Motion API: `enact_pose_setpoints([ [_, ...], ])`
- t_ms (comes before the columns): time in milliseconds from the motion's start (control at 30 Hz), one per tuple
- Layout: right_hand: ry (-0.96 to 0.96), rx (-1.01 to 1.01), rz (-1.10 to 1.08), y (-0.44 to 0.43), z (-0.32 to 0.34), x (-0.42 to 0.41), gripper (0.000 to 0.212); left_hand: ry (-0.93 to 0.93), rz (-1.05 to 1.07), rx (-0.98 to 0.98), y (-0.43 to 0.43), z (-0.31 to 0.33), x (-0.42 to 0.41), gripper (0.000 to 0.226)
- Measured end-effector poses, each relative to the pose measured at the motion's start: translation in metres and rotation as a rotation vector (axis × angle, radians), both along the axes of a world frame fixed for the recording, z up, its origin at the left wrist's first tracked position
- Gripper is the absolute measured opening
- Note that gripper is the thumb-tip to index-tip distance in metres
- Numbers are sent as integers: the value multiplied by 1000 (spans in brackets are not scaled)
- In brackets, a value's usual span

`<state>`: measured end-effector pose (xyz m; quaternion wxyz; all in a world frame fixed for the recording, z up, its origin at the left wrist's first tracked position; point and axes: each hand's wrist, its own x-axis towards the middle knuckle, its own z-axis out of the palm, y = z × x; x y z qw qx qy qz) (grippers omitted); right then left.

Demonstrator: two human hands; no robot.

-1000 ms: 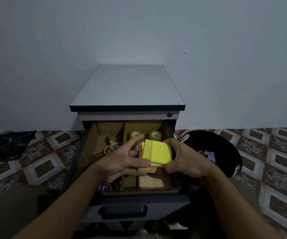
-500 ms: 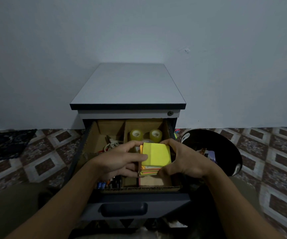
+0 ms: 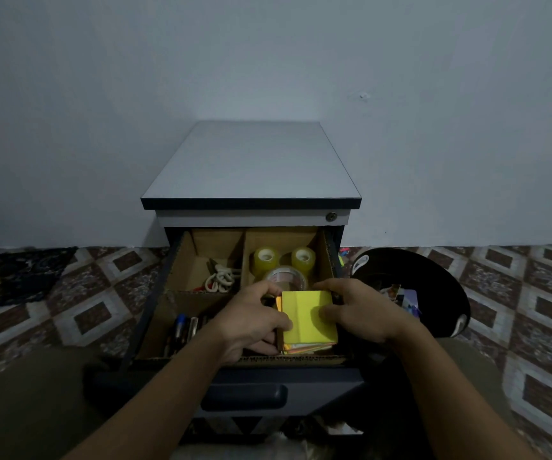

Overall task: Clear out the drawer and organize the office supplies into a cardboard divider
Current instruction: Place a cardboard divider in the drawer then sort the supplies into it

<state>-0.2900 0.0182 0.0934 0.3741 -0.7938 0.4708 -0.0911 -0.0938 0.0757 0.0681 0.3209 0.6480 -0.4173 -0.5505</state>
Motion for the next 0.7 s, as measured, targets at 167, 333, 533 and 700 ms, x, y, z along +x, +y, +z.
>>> enact_pose_setpoints([
  [167, 105, -70, 19, 0, -4, 4, 42, -26, -28, 39, -1, 1, -2, 46],
  [333, 242, -138, 24, -3, -9, 13, 52, -191, -61, 39, -4, -4, -13, 41],
  [533, 350, -229, -86, -4, -11, 26, 38, -339, -76, 24, -7, -9, -14, 46],
  [700, 108, -266, -290, -12, -7, 8, 32, -216, -81, 87, -6, 0, -14, 12],
])
